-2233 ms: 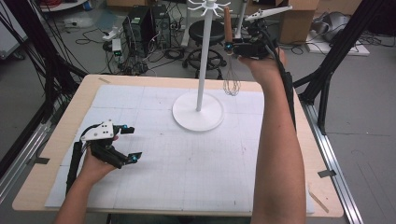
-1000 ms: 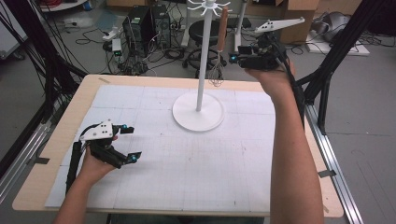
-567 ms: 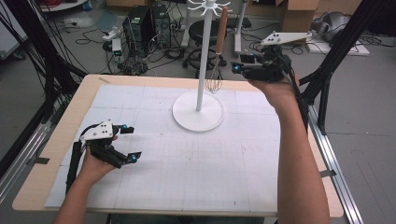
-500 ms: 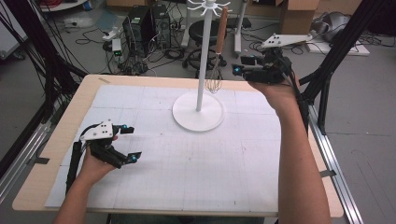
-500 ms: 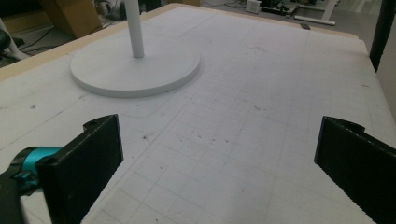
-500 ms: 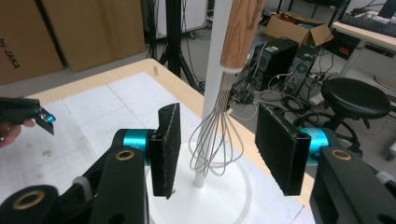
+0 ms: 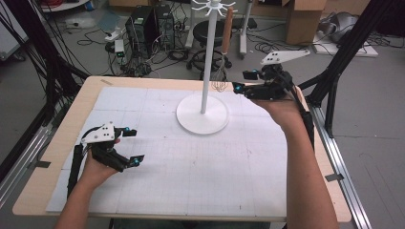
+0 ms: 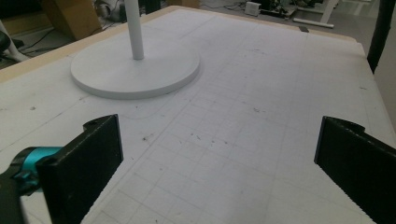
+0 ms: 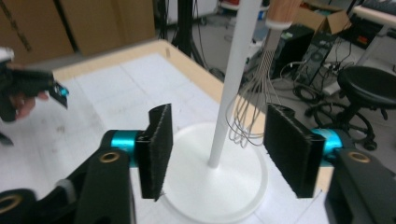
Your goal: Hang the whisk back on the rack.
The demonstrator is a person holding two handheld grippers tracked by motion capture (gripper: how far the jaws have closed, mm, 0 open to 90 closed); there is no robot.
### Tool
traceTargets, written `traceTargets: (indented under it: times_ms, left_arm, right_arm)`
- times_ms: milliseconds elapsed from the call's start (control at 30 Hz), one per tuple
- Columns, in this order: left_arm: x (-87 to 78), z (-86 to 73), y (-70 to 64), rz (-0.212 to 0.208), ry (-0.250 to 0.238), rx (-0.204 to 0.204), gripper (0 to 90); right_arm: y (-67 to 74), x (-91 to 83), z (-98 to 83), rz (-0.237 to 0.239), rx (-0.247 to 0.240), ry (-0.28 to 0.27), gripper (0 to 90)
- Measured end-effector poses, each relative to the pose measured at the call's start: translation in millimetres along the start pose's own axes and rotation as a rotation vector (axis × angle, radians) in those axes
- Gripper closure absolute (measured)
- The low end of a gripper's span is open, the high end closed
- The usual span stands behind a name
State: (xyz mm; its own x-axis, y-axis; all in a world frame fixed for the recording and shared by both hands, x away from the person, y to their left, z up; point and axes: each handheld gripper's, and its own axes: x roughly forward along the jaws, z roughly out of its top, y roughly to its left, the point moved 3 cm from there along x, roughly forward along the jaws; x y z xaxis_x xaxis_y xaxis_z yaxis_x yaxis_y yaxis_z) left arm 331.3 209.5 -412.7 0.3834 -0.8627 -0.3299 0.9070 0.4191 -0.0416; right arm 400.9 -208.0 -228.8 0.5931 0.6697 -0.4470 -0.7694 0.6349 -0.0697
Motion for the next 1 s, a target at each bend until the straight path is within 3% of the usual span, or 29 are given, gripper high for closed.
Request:
traceTargets:
  times_ms: [200, 433, 1000]
  left_arm:
    - [-1.1, 0.4, -0.1, 0.002, -0.008, -0.006, 1.7]
    - [-0.8, 0.5, -0.1, -0.001, -0.012, -0.009, 1.7]
    - [-0.5, -0.3, 0.0, 0.002, -0.004, -0.01, 1.7]
  right_arm:
    - [13.6, 1.0, -9.0, 0.05, -0.011, -0.021, 38.7]
    - [20.9, 0.0, -25.1, 0.071, -0.009, -0.026, 37.1]
    - [33.2, -0.9, -83.9, 0.074, 0.036, -0.039, 32.7]
